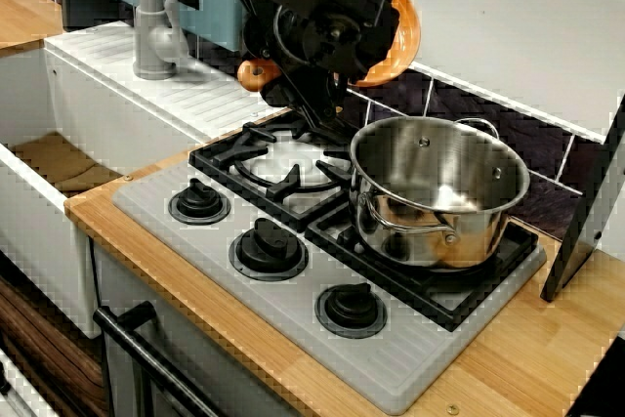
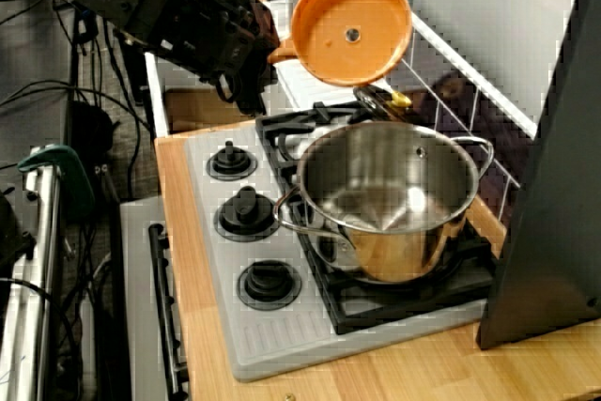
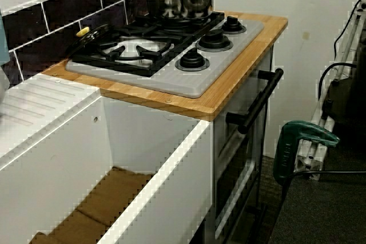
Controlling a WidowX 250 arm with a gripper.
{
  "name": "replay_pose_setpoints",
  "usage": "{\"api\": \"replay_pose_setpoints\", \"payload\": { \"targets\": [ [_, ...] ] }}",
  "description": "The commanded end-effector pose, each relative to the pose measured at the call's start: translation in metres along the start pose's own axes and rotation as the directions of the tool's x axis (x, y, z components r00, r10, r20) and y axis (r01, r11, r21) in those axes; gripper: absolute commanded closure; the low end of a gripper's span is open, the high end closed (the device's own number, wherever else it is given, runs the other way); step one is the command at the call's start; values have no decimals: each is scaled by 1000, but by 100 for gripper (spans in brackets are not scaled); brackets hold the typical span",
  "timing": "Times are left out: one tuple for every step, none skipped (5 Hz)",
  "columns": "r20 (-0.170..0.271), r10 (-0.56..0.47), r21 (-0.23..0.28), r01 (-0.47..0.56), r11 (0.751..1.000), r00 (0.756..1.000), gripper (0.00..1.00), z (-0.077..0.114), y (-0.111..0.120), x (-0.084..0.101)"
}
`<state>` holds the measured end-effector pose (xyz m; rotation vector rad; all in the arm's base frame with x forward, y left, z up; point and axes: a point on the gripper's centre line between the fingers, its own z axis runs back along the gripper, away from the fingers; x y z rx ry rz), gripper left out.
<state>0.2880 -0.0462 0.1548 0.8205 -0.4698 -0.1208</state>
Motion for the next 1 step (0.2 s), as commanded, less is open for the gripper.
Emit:
{"api": "replay_pose_setpoints", "payload": {
  "targets": [
    [31,32,-17,-32,999,999,100,10,5,6]
  ]
}}
